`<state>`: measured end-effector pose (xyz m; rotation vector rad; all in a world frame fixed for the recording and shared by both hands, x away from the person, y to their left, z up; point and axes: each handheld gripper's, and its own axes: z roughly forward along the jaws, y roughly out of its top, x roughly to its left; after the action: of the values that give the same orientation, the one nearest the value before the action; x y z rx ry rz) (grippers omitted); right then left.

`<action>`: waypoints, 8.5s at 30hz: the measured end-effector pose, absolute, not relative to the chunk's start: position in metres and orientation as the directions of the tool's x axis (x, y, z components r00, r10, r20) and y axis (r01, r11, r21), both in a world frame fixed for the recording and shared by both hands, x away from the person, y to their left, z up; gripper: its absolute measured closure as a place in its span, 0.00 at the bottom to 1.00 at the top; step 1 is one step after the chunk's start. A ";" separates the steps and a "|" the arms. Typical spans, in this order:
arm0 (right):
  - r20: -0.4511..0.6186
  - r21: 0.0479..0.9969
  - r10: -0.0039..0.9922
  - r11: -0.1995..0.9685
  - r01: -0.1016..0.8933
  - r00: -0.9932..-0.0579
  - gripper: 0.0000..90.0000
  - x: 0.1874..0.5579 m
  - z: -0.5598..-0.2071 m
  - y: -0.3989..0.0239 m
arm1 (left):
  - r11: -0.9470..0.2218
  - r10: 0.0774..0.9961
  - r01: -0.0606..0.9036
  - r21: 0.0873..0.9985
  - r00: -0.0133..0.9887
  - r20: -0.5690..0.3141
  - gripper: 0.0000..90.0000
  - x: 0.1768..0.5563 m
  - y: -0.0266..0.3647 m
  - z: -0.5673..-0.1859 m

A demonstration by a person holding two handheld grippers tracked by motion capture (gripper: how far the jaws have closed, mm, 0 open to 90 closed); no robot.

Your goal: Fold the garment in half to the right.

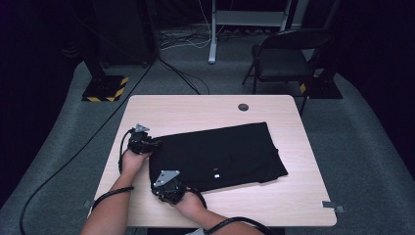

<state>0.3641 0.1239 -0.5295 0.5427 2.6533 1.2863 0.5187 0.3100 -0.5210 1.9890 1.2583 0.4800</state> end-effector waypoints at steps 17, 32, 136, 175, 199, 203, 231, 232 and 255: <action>0.007 0.788 0.378 0.568 0.238 -0.926 0.91 0.362 -0.528 0.124 | -0.284 0.872 0.589 0.757 0.487 -0.052 0.80 0.514 0.305 -0.516; -0.021 0.805 0.357 0.560 0.196 -0.934 0.93 0.352 -0.509 0.131 | -0.270 0.878 0.535 0.800 0.479 -0.024 0.86 0.505 0.304 -0.491; 0.071 0.949 0.471 0.241 0.205 -0.879 0.93 0.357 -0.416 0.013 | -0.372 0.779 0.441 0.817 0.627 0.017 0.88 0.525 0.184 -0.368; 0.074 0.926 0.540 0.276 0.259 -0.839 0.93 0.352 -0.432 -0.023 | -0.400 0.746 0.462 0.792 0.666 -0.011 0.87 0.534 0.151 -0.395; 0.081 0.905 0.607 0.288 0.314 -0.790 0.92 0.346 -0.444 -0.044 | -0.417 0.714 0.452 0.789 0.700 -0.023 0.86 0.539 0.128 -0.408; 0.083 0.905 0.611 0.284 0.316 -0.787 0.92 0.344 -0.445 -0.047 | -0.421 0.709 0.450 0.788 0.705 -0.024 0.86 0.538 0.124 -0.409; 0.107 0.888 0.644 0.281 0.364 -0.758 0.92 0.340 -0.464 -0.063 | -0.427 0.705 0.476 0.769 0.708 -0.048 0.86 0.540 0.109 -0.430; 0.107 0.888 0.645 0.280 0.364 -0.757 0.92 0.340 -0.464 -0.064 | -0.426 0.706 0.478 0.768 0.707 -0.048 0.86 0.540 0.108 -0.431; 0.127 0.872 0.672 0.276 0.405 -0.730 0.92 0.339 -0.476 -0.073 | -0.440 0.700 0.495 0.749 0.712 -0.060 0.86 0.544 0.092 -0.448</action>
<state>0.3389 -0.0729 -0.4756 0.9910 2.2812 1.4353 0.5438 0.0923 -0.4483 2.1294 0.9052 0.3317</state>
